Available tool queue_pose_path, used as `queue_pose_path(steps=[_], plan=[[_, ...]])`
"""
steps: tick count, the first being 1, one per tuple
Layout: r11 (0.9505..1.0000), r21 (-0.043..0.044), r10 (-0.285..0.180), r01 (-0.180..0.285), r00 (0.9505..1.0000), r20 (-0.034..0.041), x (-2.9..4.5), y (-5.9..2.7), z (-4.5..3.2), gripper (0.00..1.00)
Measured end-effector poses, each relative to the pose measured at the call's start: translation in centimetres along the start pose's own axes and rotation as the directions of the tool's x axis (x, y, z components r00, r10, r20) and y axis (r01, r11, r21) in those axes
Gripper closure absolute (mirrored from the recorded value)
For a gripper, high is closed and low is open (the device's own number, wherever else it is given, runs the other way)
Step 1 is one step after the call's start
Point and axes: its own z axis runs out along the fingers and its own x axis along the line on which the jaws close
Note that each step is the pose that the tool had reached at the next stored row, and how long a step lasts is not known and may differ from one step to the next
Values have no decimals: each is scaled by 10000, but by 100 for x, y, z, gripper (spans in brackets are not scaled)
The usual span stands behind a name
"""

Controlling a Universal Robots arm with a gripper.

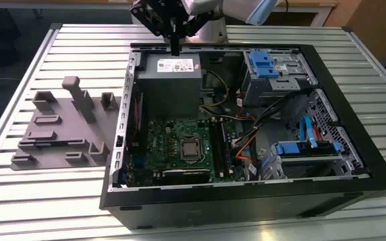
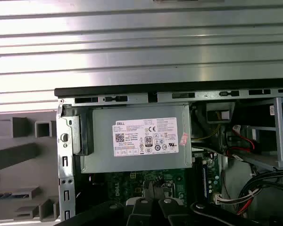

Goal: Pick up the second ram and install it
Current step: 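Reach for the second ram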

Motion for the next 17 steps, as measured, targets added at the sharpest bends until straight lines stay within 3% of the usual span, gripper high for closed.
queue_pose_path(steps=[17], plan=[[10000,0,0,0,10000,0,31,-2,-1,89]])
